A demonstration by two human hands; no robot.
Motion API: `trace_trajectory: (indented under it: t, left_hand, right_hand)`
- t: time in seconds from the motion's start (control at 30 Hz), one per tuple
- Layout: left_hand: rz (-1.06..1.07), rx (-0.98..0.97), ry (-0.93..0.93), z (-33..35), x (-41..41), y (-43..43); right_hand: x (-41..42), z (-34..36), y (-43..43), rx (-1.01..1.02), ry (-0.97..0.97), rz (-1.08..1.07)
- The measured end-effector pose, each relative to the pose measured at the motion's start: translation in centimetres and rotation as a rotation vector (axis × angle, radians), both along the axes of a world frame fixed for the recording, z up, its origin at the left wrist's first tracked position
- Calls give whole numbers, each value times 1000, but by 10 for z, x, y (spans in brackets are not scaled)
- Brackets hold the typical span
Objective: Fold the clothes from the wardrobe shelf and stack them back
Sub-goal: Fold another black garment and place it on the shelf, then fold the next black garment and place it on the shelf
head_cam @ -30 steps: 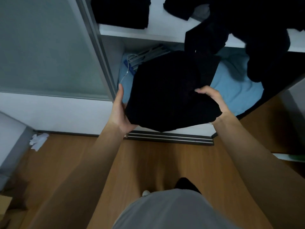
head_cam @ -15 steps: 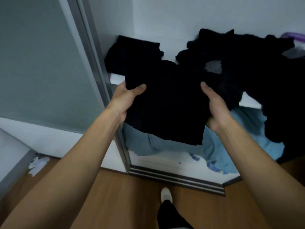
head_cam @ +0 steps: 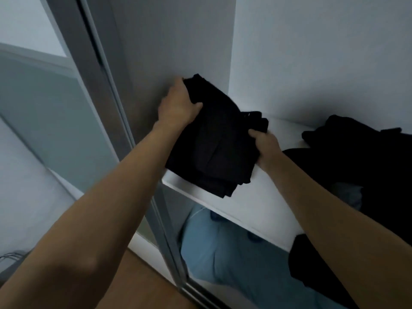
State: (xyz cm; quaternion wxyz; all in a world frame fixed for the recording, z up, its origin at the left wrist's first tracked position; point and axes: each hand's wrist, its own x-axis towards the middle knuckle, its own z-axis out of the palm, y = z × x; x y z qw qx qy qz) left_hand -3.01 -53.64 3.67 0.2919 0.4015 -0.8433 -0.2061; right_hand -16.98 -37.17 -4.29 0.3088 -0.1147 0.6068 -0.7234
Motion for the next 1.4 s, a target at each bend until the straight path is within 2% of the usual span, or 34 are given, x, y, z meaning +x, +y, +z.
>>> trace_trajectory:
  t: [0.07,0.1,0.2,0.3,0.43,0.57,0.67,0.77,0.83,0.9,0.97,1.03,1.1,1.17,1.27,1.4]
  left_hand:
    - [-11,-203,-254,-23,-9,-3]
    - [-86,-238,-335,-38,-13,-2]
    - [-215,-122,-519,-82,-23,0]
    - [-177,-121,-587,-106,-26,-5]
    - [-171,-158,-620,-107,-31,-7]
    - [-152,-116,-660,-100,-31,2]
    - [-140,-128,-571,-87,-50,26]
    - [-355,-191,-335,-71,-78,71]
    - [-551,-126,-263,-66,-95,100]
    - [-676,-69,-267,-71,-111,125]
    - [-735,-87,-300,-82,-125,146]
    - [-784,-109,-353,-95,-141,165]
    - [-825,-72,-372,-108,-154,184]
    - [-832,-78,-300,-118,-163,201]
    - [-799,-144,-173,-127,-164,216]
    - [-873,6,-98,-126,-158,229]
  right_hand:
    - [-7,-19,-19,236,233,-91]
    - [-9,-27,-25,274,293,-129]
    - [-12,-44,-40,283,436,-152]
    - [-17,-55,-46,473,605,-143]
    - [-26,-52,-44,557,606,-75]
    - [-34,-38,-16,401,543,-34]
    - [-37,-21,25,237,575,-151]
    - [-45,3,83,230,735,-196]
    - [-57,14,132,397,905,-223]
    - [-73,16,184,690,1012,-280]
    - [-83,10,231,1017,960,-376]
    - [-83,-4,268,1224,822,-398]
    - [-79,-23,297,1213,675,-342]
    - [-73,-38,315,1121,602,-345]
    - [-70,-44,321,1121,624,-440]
    - [-68,-39,314,1099,621,-571]
